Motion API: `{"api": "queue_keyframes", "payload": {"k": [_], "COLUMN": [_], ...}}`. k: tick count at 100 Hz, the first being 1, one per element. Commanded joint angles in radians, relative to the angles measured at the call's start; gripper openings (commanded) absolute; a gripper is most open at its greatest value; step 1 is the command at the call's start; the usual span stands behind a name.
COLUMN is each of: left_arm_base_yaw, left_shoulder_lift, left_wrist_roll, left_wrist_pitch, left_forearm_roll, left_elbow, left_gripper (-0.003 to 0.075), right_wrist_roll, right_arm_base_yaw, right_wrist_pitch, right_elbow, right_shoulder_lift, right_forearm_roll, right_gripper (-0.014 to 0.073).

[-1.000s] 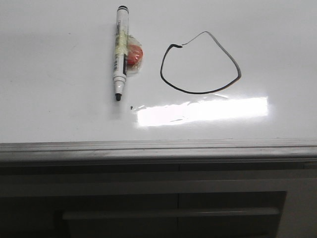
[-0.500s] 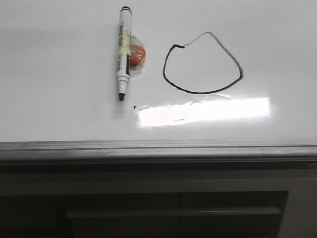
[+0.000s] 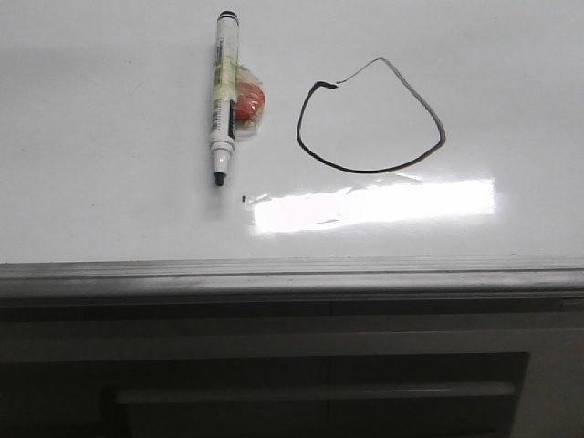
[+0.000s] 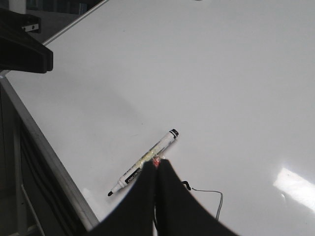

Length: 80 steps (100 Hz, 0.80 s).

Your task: Write number 0 on whiteboard

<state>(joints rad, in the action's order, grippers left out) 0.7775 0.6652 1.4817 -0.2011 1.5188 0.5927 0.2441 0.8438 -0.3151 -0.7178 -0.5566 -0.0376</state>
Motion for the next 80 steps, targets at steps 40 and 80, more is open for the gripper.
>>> {"api": "queue_keyframes", "payload": {"k": [40,80], "left_arm_base_yaw": [-0.03,-0.189], "left_shoulder_lift": [0.025,-0.131], "left_wrist_roll": [-0.931,-1.467], "left_wrist_pitch": [-0.017,-0.112], "left_forearm_roll": [-0.872,-1.39], "left_elbow": [-0.011,-0.345], "left_gripper": [-0.002,-0.002], "right_wrist_roll": [0.001,0.001], "right_arm_base_yaw": [-0.008,-0.008], "right_wrist_pitch": [0.077,0.077], "right_elbow": [-0.027,-0.027], "right_shoulder_lift": [0.001,0.001], "right_forearm_roll": [-0.011,-0.011], "right_gripper": [-0.0069,-0.0069]}}
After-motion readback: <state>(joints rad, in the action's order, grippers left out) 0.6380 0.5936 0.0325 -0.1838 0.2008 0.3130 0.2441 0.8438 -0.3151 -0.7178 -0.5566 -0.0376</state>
